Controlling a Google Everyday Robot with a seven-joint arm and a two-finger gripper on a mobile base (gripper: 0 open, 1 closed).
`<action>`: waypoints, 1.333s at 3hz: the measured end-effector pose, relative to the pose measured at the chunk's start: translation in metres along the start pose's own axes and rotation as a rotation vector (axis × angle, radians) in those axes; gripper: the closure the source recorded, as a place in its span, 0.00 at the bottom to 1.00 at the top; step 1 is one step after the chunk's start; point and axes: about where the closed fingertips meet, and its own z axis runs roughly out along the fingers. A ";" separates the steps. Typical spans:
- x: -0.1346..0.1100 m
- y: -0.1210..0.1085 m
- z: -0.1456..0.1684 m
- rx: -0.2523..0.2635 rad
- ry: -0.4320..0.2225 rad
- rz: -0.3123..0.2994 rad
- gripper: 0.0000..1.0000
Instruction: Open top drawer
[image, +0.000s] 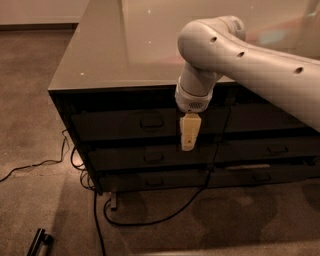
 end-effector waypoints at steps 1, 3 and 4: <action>-0.010 -0.018 0.022 -0.017 0.022 -0.016 0.00; -0.030 -0.025 0.057 -0.057 0.039 -0.063 0.00; -0.029 -0.021 0.057 -0.050 0.023 -0.060 0.00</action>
Offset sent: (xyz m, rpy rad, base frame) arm 0.0472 0.0654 -0.0756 -0.0789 0.0766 0.1160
